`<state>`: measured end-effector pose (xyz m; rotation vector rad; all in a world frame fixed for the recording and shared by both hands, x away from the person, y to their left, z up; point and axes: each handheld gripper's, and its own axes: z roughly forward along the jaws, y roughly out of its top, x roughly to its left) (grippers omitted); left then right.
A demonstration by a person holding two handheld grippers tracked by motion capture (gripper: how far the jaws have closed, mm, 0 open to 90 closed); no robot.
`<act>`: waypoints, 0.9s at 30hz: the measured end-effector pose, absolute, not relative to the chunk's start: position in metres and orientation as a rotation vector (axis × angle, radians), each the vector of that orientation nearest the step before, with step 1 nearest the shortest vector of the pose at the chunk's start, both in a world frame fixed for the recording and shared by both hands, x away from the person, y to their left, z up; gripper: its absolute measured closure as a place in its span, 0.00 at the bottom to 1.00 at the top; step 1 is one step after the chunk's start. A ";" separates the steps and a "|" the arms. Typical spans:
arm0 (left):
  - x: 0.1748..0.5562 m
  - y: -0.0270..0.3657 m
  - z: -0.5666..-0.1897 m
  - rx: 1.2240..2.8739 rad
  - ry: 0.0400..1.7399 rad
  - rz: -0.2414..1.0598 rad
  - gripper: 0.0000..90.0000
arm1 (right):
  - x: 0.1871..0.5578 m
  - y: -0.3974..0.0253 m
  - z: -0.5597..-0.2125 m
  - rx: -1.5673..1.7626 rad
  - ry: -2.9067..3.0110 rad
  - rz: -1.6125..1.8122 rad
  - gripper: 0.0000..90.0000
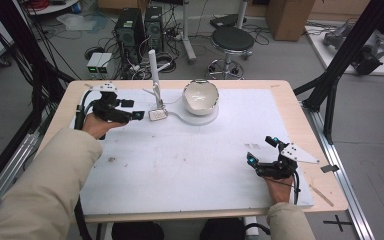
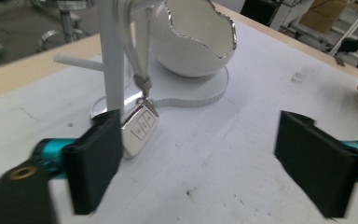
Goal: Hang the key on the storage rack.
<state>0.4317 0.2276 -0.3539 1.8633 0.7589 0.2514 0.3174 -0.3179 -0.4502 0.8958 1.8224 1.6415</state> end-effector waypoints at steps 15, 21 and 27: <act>0.350 0.271 -0.370 1.706 0.656 0.492 0.02 | 0.318 -0.316 -0.450 0.895 1.831 1.624 0.01; 0.326 0.284 -0.386 1.623 0.655 0.566 0.02 | 0.318 -0.316 -0.450 0.888 1.831 1.619 0.01; 0.305 0.295 -0.410 1.541 0.675 0.588 0.02 | 0.317 -0.315 -0.450 0.897 1.836 1.618 0.01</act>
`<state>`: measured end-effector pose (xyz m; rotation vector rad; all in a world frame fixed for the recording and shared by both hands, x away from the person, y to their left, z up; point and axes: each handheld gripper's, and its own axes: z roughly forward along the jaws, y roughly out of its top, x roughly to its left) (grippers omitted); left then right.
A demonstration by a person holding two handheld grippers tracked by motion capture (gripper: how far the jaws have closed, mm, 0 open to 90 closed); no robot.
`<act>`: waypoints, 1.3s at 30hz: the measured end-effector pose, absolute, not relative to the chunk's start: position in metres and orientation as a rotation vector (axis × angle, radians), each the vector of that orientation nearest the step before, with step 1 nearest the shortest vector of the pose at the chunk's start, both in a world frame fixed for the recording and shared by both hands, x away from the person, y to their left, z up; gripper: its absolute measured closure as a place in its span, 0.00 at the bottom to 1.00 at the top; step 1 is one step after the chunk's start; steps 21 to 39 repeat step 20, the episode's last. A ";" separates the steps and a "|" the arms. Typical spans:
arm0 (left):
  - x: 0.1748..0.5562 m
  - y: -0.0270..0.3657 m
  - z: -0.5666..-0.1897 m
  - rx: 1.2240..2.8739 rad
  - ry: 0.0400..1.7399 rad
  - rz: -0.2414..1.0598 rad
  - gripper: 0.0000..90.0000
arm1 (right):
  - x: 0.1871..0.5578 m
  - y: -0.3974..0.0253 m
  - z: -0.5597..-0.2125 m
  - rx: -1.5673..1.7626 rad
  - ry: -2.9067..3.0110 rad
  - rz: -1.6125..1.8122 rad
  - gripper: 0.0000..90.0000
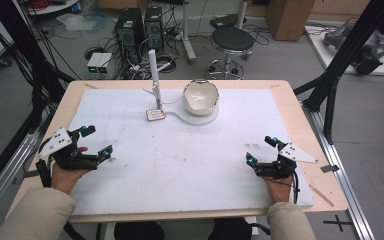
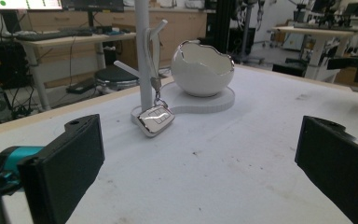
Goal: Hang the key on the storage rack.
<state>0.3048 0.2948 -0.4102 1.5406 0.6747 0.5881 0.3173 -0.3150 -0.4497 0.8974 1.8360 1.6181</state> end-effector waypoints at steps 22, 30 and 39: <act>0.281 0.303 -0.452 1.479 0.708 0.684 0.02 | 0.318 -0.315 -0.450 0.902 1.831 1.610 0.01; 0.281 0.303 -0.452 1.479 0.708 0.684 0.02 | 0.318 -0.315 -0.450 0.902 1.831 1.610 0.01; 0.281 0.303 -0.452 1.479 0.708 0.684 0.02 | 0.318 -0.315 -0.450 0.902 1.831 1.610 0.01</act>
